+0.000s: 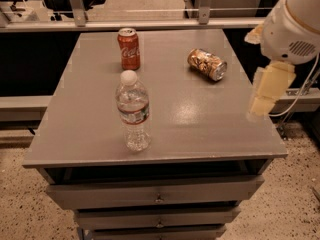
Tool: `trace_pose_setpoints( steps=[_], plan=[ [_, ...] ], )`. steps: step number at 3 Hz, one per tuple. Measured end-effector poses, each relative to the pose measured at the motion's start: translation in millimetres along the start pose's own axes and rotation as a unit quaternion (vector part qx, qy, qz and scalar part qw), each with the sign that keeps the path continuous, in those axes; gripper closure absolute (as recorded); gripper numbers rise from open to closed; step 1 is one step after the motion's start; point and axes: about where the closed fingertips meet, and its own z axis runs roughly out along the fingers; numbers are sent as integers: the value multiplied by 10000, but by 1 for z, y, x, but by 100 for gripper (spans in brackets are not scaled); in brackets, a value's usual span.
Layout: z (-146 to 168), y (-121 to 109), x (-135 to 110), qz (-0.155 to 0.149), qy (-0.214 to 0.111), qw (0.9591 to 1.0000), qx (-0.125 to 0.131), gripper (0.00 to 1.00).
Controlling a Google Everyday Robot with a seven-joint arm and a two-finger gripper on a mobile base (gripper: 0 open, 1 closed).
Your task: Place orange can upright
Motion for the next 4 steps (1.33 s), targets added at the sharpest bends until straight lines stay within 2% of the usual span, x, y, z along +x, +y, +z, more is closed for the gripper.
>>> trace_pose_setpoints(
  steps=[1, 2, 3, 4],
  plan=[
    [34, -46, -23, 184, -292, 9994, -8, 0],
    [65, -92, -44, 555, -500, 9972, 36, 0],
    [99, -128, -57, 930, -548, 9941, 64, 0],
    [130, -160, -58, 1331, -462, 9900, 105, 0]
  ],
)
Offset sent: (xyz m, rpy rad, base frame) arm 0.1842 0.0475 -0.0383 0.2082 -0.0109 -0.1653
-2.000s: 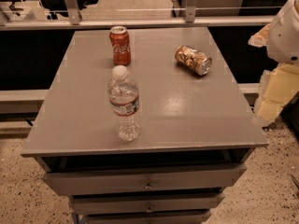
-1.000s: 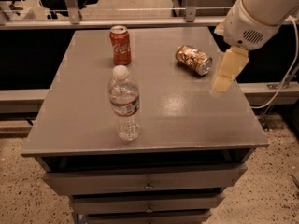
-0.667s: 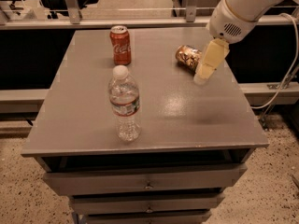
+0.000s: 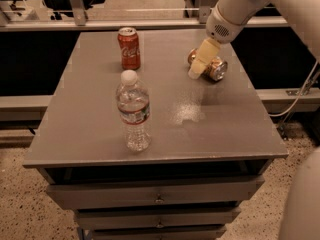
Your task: Place orange can upright
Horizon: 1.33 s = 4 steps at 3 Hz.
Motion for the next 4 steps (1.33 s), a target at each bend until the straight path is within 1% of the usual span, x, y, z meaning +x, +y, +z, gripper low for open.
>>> trace_pose_setpoints(
  steps=[1, 2, 3, 4],
  plan=[
    [27, -23, 0, 351, 127, 9993, 52, 0],
    [50, -40, 2, 649, 343, 9972, 127, 0],
    [66, -48, 5, 849, 638, 9942, 156, 0],
    [76, -52, 8, 1018, 913, 9905, 172, 18]
  ],
)
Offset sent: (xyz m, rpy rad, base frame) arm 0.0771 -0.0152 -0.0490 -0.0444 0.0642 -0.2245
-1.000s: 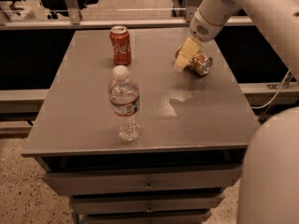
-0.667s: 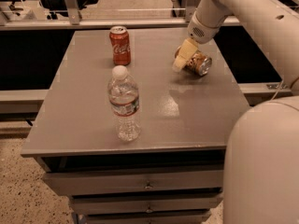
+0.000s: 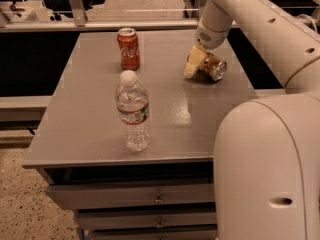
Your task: Place orange can upright
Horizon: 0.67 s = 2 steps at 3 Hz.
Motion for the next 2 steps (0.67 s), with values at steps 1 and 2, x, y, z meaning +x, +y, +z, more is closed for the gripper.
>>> trace_pose_setpoints(
  steps=[1, 2],
  plan=[
    [5, -2, 1, 131, 150, 9998, 16, 42],
    [-8, -2, -4, 141, -36, 9999, 21, 73]
  ],
)
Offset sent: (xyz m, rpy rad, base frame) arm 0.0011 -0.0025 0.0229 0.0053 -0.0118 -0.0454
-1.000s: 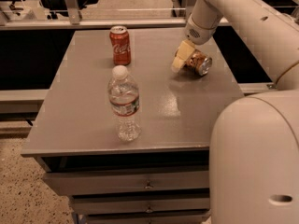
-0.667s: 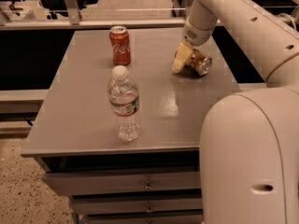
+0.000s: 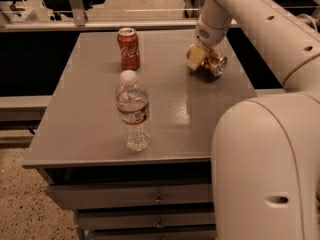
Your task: Place orange can upright
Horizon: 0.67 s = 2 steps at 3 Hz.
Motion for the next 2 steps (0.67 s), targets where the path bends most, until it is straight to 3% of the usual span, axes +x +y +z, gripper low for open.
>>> trace_pose_setpoints(
  steps=[1, 2],
  plan=[
    [-25, 7, -12, -121, -558, 9983, -94, 96],
    [-50, 16, -24, -322, -1526, 9871, -355, 100]
  ],
)
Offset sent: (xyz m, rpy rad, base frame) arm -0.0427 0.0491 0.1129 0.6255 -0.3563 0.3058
